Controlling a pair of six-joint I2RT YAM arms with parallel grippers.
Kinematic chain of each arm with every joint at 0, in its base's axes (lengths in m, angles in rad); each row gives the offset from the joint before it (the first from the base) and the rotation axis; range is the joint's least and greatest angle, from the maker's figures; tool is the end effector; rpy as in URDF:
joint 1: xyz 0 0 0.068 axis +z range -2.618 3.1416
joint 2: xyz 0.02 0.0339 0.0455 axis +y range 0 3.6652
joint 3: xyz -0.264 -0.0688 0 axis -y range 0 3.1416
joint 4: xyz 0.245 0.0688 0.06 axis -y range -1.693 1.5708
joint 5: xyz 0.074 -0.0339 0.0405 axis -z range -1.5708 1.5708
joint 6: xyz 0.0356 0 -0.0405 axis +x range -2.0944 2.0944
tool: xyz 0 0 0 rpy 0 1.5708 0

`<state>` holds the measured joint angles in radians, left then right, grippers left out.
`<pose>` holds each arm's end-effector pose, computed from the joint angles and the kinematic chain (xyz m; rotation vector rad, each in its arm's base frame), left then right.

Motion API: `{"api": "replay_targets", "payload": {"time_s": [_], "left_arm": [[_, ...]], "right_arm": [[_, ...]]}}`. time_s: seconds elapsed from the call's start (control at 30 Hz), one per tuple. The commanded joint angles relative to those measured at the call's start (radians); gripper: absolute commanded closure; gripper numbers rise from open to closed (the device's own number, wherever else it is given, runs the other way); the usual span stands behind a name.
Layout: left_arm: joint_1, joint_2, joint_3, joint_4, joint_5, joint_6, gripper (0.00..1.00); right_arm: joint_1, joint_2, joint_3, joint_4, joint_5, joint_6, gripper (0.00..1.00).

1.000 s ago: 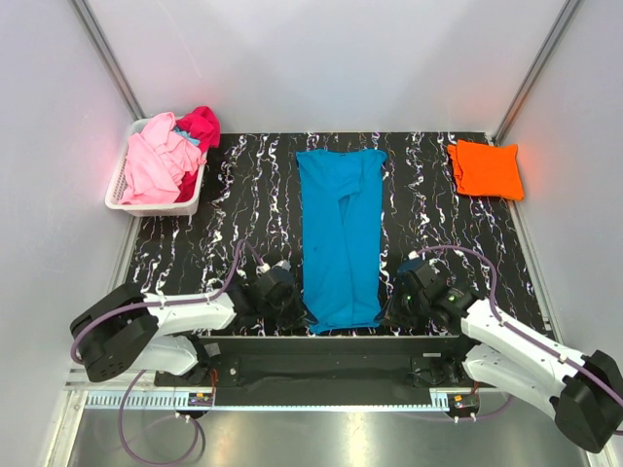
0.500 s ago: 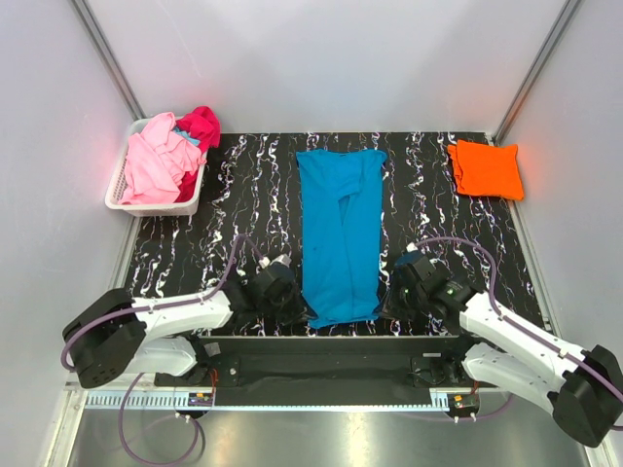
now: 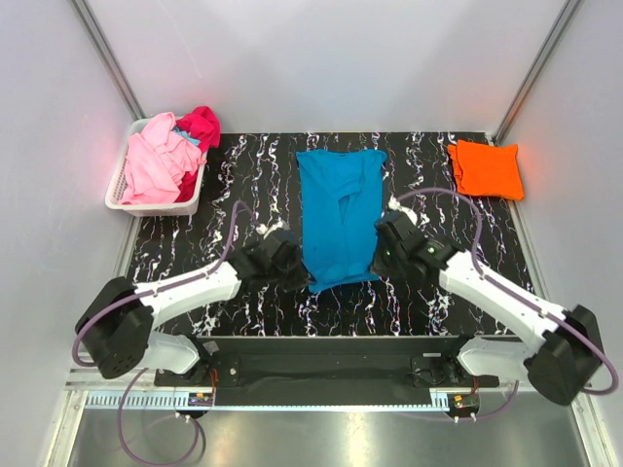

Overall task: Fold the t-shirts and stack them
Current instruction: Fold the tshirt

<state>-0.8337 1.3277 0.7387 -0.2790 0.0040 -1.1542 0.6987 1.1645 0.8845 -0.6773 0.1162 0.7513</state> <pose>0.1776 -0.1958 0.1999 -0.4200 2.6107 -0.8154 0.1793 0.1452 0.2565 0.1151 2.5727 0.4287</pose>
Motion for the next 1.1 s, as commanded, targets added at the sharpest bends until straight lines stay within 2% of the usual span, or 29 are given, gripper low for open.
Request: {"api": "replay_targets", "payload": {"time_s": [0.0, 0.13, 0.33, 0.5, 0.6, 0.63, 0.7, 0.77, 0.83, 0.87, 0.9, 1.0, 1.07], "left_arm": [[0.079, 0.054, 0.095, -0.037, -0.032, 0.088, 1.0], [0.174, 0.165, 0.218, -0.037, 0.02, 0.192, 1.0], [0.278, 0.442, 0.48, -0.058, 0.146, 0.333, 1.0], [0.338, 0.696, 0.721, -0.095, 0.203, 0.389, 1.0], [0.363, 0.775, 0.83, -0.112, 0.228, 0.402, 1.0], [0.375, 0.81, 0.85, -0.112, 0.232, 0.413, 0.99], [0.384, 0.84, 0.901, -0.109, 0.229, 0.429, 0.86], [0.39, 0.855, 0.913, -0.089, 0.217, 0.467, 0.72], [0.4, 0.834, 0.862, 0.077, 0.258, 0.494, 0.66], [0.403, 0.785, 0.763, 0.154, 0.243, 0.488, 0.63], [0.404, 0.751, 0.713, 0.278, 0.223, 0.479, 0.62], [0.413, 0.649, 0.553, 0.475, 0.138, 0.429, 0.57], [0.415, 0.613, 0.481, 0.532, 0.111, 0.401, 0.55]], "right_arm": [[-0.007, 0.104, 0.131, 0.019, 0.168, -0.131, 1.0], [-0.051, 0.224, 0.237, 0.071, 0.2, -0.208, 1.0], [-0.182, 0.391, 0.35, 0.173, 0.142, -0.265, 1.0], [-0.252, 0.567, 0.41, 0.261, 0.089, -0.286, 1.0], [-0.271, 0.671, 0.459, 0.295, 0.056, -0.308, 1.0], [-0.275, 0.694, 0.487, 0.307, 0.054, -0.319, 1.0], [-0.283, 0.754, 0.511, 0.329, 0.062, -0.334, 1.0], [-0.294, 0.802, 0.554, 0.352, 0.079, -0.359, 0.87], [-0.304, 0.822, 0.588, 0.376, 0.097, -0.365, 0.68], [-0.317, 0.839, 0.602, 0.378, 0.123, -0.365, 0.48], [-0.326, 0.845, 0.616, 0.381, 0.131, -0.366, 0.44], [-0.35, 0.86, 0.637, 0.415, 0.194, -0.365, 0.43], [-0.363, 0.859, 0.639, 0.452, 0.221, -0.348, 0.43]]}}
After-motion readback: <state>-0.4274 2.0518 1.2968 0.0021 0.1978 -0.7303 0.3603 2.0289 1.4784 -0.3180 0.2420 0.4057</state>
